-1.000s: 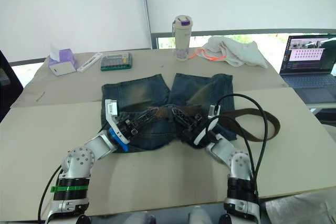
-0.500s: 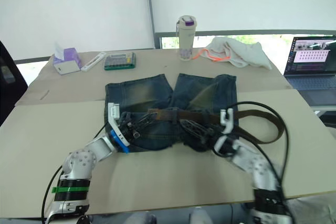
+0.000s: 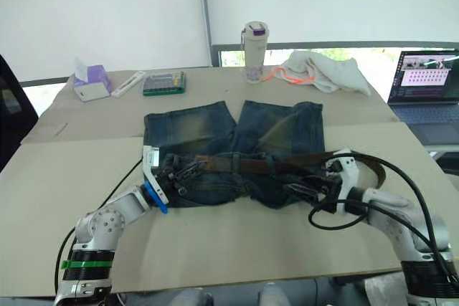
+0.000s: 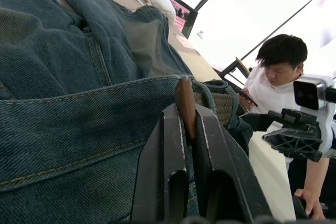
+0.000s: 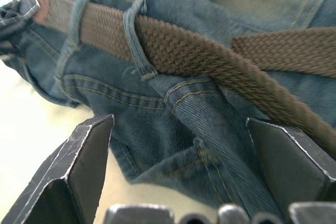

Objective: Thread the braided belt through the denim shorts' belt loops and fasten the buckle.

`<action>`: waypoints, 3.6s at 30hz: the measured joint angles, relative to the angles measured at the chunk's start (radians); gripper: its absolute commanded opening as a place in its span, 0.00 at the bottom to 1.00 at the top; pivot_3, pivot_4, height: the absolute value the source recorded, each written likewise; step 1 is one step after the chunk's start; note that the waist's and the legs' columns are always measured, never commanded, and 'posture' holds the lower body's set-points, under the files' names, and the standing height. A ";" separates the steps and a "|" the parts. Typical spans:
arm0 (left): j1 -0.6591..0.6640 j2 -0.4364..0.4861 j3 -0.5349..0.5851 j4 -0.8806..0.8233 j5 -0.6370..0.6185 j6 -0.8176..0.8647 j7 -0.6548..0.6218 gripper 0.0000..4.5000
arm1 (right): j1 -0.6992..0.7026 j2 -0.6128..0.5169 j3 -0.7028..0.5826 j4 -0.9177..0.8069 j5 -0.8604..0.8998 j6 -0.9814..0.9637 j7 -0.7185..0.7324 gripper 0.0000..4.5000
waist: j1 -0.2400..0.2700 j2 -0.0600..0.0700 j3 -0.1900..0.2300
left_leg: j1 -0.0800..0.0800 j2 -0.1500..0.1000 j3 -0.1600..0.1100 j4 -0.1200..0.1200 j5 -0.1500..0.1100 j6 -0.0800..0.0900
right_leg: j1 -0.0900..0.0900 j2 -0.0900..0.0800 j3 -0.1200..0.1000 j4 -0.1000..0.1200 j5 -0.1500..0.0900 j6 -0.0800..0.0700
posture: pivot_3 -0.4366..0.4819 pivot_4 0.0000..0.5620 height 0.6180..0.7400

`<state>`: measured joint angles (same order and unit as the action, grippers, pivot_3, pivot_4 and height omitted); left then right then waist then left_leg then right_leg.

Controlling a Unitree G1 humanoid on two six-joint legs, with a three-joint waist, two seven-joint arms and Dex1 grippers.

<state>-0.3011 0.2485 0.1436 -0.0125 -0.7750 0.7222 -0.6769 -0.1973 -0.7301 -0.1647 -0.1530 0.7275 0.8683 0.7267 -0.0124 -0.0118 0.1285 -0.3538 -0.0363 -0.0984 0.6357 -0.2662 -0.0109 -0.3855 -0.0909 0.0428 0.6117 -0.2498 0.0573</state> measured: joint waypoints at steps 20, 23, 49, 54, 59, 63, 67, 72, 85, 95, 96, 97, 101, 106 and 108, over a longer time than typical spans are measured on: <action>-0.053 -0.080 -0.041 0.027 0.049 -0.027 0.025 0.00 | -0.077 0.071 -0.032 0.081 -0.084 0.003 -0.088 0.01 | 0.002 0.000 0.000 | 0.000 0.000 0.000 0.001 0.000 0.000 | 0.000 0.000 0.000 0.000 0.000 0.000 | 0.48 0.27 1.00; -0.052 -0.078 -0.046 0.027 0.065 -0.027 0.034 0.00 | -0.077 0.127 -0.102 0.096 -0.043 0.022 -0.133 0.01 | 0.002 0.000 0.000 | 0.000 0.000 0.000 0.001 0.000 0.000 | 0.000 0.000 0.000 0.000 0.000 0.000 | 0.48 0.27 1.00; -0.005 -0.020 0.155 0.062 0.069 -0.112 0.222 0.00 | 0.015 0.357 -0.558 0.182 0.449 0.109 -0.545 0.01 | 0.012 0.001 0.000 | 0.000 0.000 0.000 0.001 0.000 0.000 | 0.000 -0.001 0.000 0.001 0.000 0.000 | 0.48 0.27 1.00; -0.005 -0.045 0.221 0.062 0.016 -0.114 0.234 0.00 | 0.039 0.373 -0.599 0.179 0.521 0.095 -0.629 0.01 | 0.010 0.001 0.000 | 0.000 0.000 0.000 0.001 0.000 0.000 | 0.000 0.000 0.000 0.001 0.000 0.000 | 0.48 0.27 1.00; -0.007 -0.050 0.302 0.066 -0.051 -0.133 0.249 0.00 | 0.053 0.399 -0.604 0.171 0.554 0.046 -0.688 0.01 | 0.010 0.001 0.000 | 0.000 0.000 0.000 0.001 0.000 0.000 | 0.001 -0.001 0.000 0.001 0.000 0.000 | 0.48 0.27 1.00; 0.008 -0.042 0.277 0.046 -0.080 -0.096 0.219 0.00 | 0.053 0.394 -0.601 0.155 0.553 0.007 -0.671 0.09 | 0.013 0.001 -0.001 | 0.000 0.000 0.000 0.001 0.000 0.000 | 0.001 -0.001 0.000 0.001 0.000 0.000 | 0.48 0.27 1.00; 0.057 -0.040 0.227 -0.036 -0.136 -0.022 0.173 0.00 | 0.061 0.367 -0.600 0.110 0.586 -0.011 -0.593 0.38 | 0.007 0.001 0.000 | 0.000 0.000 0.000 0.001 0.000 0.000 | 0.001 0.000 0.000 0.001 0.000 0.000 | 0.48 0.27 1.00; 0.086 -0.039 0.208 -0.120 -0.227 0.046 0.157 0.00 | 0.132 0.213 -0.643 0.082 0.652 0.006 -0.476 0.79 | 0.008 0.001 0.000 | 0.000 0.000 0.000 0.001 0.000 0.000 | 0.002 0.000 -0.001 0.000 0.000 0.000 | 0.48 0.27 1.00; 0.067 -0.042 0.116 -0.165 -0.287 0.111 0.193 0.00 | 0.132 0.264 -0.260 -0.153 0.821 0.145 -0.499 0.98 | -0.002 0.001 0.000 | 0.000 0.001 0.000 0.000 0.000 0.001 | 0.002 0.001 0.000 0.000 0.000 0.000 | 0.48 0.27 1.00; 0.068 -0.021 0.090 -0.170 -0.273 0.103 0.204 0.00 | 0.056 0.052 -0.291 0.112 0.484 -0.013 -0.370 0.98 | 0.021 0.001 0.000 | -0.001 -0.001 0.001 0.004 -0.001 0.001 | 0.002 0.000 0.000 -0.001 0.001 0.002 | 0.48 0.27 1.00; 0.069 -0.021 0.082 -0.170 -0.269 0.102 0.203 0.00 | 0.056 0.000 -0.285 0.139 0.434 -0.025 -0.327 0.98 | 0.019 0.001 0.000 | -0.001 -0.001 0.001 0.004 -0.001 0.001 | 0.002 0.000 0.000 -0.001 0.001 0.001 | 0.48 0.27 1.00; 0.071 -0.021 0.077 -0.171 -0.268 0.101 0.202 0.00 | 0.055 -0.031 -0.282 0.163 0.391 -0.035 -0.296 0.98 | 0.017 0.001 0.000 | -0.001 0.000 0.001 0.004 -0.001 0.001 | 0.002 0.001 0.000 -0.001 0.001 0.001 | 0.48 0.27 1.00; 0.075 -0.019 0.067 -0.174 -0.259 0.089 0.197 0.00 | 0.026 -0.141 -0.166 0.272 0.162 -0.096 -0.176 0.98 | -0.002 0.001 -0.001 | 0.000 0.001 0.002 0.004 -0.001 0.001 | 0.003 0.001 0.001 -0.001 0.001 0.001 | 0.48 0.27 1.00; 0.079 -0.017 0.052 -0.176 -0.243 0.086 0.189 0.00 | -0.107 -0.167 -0.005 0.418 -0.063 -0.151 -0.090 0.98 | -0.004 0.002 -0.001 | 0.000 0.001 0.003 0.004 -0.001 0.001 | 0.002 0.001 0.001 -0.001 0.001 0.001 | 0.48 0.27 1.00; 0.079 -0.014 0.050 -0.176 -0.233 0.082 0.182 0.00 | -0.168 -0.155 0.033 0.479 -0.121 -0.164 -0.065 0.98 | -0.002 0.001 0.000 | -0.001 0.001 0.003 0.004 0.000 0.001 | 0.002 0.001 0.001 -0.001 0.001 0.001 | 0.48 0.27 1.00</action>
<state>-0.2223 0.2350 0.1940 -0.1887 -1.0084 0.8044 -0.4948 -0.3654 -0.8852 -0.1315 0.3265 0.6062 0.7039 0.6617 -0.0142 -0.0104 0.1281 -0.3545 -0.0357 -0.0958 0.6394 -0.2667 -0.0100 -0.3834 -0.0901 0.0440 0.6106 -0.2493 0.0582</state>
